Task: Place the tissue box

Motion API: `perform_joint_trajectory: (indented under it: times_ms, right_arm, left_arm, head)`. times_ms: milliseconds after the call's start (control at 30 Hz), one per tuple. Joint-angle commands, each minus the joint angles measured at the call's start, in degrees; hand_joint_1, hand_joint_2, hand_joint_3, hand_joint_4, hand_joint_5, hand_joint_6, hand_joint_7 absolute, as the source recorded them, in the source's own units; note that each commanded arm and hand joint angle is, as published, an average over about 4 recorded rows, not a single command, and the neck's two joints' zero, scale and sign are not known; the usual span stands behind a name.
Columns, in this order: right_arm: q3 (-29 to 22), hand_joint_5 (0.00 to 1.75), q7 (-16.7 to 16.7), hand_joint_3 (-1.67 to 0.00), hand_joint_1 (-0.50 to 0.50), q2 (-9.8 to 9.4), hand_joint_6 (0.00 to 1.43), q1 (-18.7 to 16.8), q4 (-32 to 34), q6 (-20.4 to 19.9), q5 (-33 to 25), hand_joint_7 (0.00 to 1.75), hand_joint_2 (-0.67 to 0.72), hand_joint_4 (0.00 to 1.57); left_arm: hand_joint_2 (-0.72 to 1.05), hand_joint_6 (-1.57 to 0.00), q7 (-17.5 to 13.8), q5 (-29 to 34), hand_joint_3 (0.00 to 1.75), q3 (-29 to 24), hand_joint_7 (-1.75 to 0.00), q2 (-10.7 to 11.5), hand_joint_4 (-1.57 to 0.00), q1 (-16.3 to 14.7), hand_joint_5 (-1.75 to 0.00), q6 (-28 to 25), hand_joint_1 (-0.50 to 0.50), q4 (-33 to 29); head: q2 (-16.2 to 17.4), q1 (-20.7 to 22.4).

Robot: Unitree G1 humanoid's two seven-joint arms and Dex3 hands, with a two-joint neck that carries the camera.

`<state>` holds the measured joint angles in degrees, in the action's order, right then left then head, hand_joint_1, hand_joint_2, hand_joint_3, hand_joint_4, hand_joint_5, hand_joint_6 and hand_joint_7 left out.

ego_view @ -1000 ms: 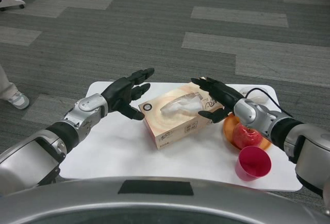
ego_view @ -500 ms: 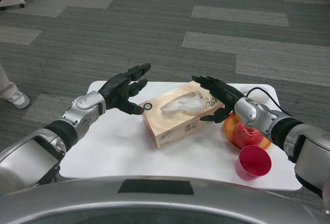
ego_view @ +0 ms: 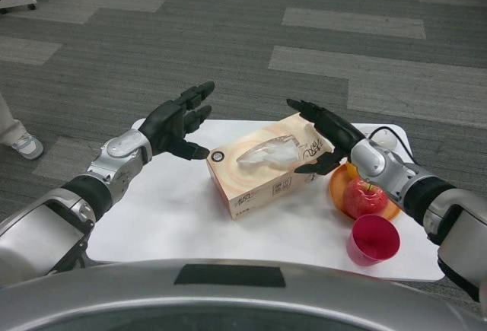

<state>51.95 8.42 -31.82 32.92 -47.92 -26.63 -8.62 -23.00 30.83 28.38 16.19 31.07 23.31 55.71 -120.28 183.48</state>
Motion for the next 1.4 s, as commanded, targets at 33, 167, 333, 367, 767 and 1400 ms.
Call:
perform_joint_trajectory:
  times_ms: [33, 167, 333, 367, 767, 1400]
  right_arm:
    - [-1.33, 0.0, -0.25, -0.42, -0.21, -0.53, 0.0, -0.58, 0.9, -0.71, 0.18, 0.07, -0.19, 0.03]
    - [-5.96, 0.0, -0.25, -0.4, -0.21, -0.83, 0.0, -1.99, 4.02, -1.13, 0.29, 0.07, -0.16, 0.01]
    - [-11.11, 0.0, -0.03, -0.4, -0.21, -0.88, 0.0, -3.42, 6.63, -1.7, 0.36, 0.07, -0.16, 0.01]
    - [-11.96, 0.0, 0.02, -0.4, -0.2, -0.88, 0.0, -3.68, 7.07, -1.78, 0.36, 0.07, -0.16, 0.01]
    - [-20.62, 0.0, 1.38, -0.4, -0.21, -1.14, 0.0, -7.88, 12.23, -3.08, 0.18, 0.07, -0.15, 0.0]
    - [-28.97, 0.0, 2.7, -0.4, -0.21, -1.01, 0.0, -12.36, 20.01, -4.62, 0.01, 0.07, -0.16, 0.0]
  left_arm:
    - [1.05, 0.0, 0.5, 0.11, 0.44, -0.61, 0.0, 0.86, 0.0, -0.75, 0.0, 0.68, 0.5, -0.69]
    - [1.05, 0.0, 1.49, -0.09, 0.44, -2.1, 0.0, 0.86, 0.0, -1.13, 0.0, 1.74, 0.5, -3.54]
    - [1.05, 0.0, 2.77, -0.24, 0.44, -3.79, 0.0, 0.46, 0.0, -1.32, 0.0, 3.56, 0.5, -6.4]
    - [1.05, 0.0, 2.88, -0.24, 0.44, -4.08, 0.0, 0.31, 0.0, -1.37, 0.0, 3.71, 0.5, -7.02]
    - [1.05, 0.0, 3.49, -1.03, 0.44, -6.32, 0.0, -2.3, 0.0, -1.54, 0.0, 5.08, 0.5, -12.46]
    - [1.05, 0.0, 4.11, -3.19, 0.44, -8.52, 0.0, -6.17, 0.0, -1.5, 0.0, 6.75, 0.5, -16.77]
  head:
    - [-0.09, 0.18]
    - [-0.29, 0.32]
    - [-0.51, 0.65]
    - [-0.52, 0.73]
    - [-1.57, 1.5]
    - [-3.76, -0.17]
